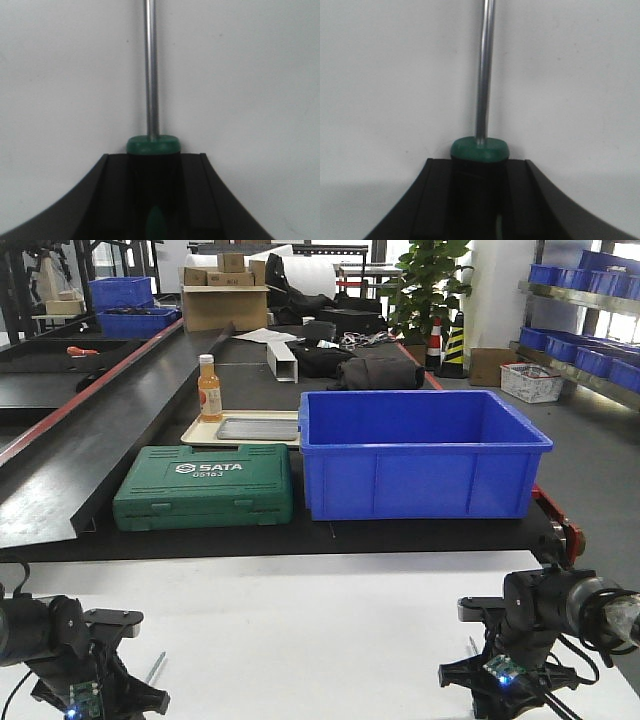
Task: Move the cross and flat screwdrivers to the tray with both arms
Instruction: 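Close both grippers on the screwdriver handles and lift them upright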
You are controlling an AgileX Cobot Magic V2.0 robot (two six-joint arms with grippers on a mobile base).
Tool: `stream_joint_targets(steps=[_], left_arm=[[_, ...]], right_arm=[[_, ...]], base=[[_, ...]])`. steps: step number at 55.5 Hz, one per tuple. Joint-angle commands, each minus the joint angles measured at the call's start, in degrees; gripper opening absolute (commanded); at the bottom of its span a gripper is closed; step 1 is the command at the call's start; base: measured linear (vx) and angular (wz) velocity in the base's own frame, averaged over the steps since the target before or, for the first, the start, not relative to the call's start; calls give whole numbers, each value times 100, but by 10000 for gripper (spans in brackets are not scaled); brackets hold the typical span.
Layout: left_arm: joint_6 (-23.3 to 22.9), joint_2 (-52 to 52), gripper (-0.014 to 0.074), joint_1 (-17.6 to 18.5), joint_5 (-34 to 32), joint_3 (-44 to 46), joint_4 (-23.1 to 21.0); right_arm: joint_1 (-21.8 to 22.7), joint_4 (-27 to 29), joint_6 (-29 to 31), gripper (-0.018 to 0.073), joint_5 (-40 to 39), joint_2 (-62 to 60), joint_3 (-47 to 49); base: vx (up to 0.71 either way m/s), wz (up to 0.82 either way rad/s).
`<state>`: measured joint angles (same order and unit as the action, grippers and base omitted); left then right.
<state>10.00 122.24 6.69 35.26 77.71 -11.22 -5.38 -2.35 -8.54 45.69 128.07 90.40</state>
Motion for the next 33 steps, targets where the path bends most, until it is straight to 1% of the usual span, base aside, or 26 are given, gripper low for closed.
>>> stream_joint_targets(steps=[1, 8, 11, 17, 22, 25, 33], left_arm=[[-26, -528, -1, 21, -308, 100, -130], [-26, -1001, 0, 21, -801, 100, -130], [-26, -1259, 0, 21, -968, 100, -130], [-26, -1794, 0, 21, -1207, 100, -135], [-26, -2319, 0, 21, -1230, 100, -135], [-26, -2641, 0, 21, -1217, 81, -135], [-37, -3506, 0, 21, -1251, -67, -153]], right_arm=[[21, -2, 114, -12, -371, -691, 157], [-31, 16, 133, -10, -641, -1183, 138], [-68, -20, 235, -10, -790, -1479, 85], [-203, -43, 322, -10, -1141, -2023, -215], [-339, -20, 291, -10, -1520, -2569, -720], [-454, -20, 292, -10, -1894, -2965, -1107], [-794, -233, 320, -10, -2477, -4204, -1997]], base=[[0, 0], [0, 0], [0, 0], [0, 0], [0, 0], [0, 0], [0, 0]])
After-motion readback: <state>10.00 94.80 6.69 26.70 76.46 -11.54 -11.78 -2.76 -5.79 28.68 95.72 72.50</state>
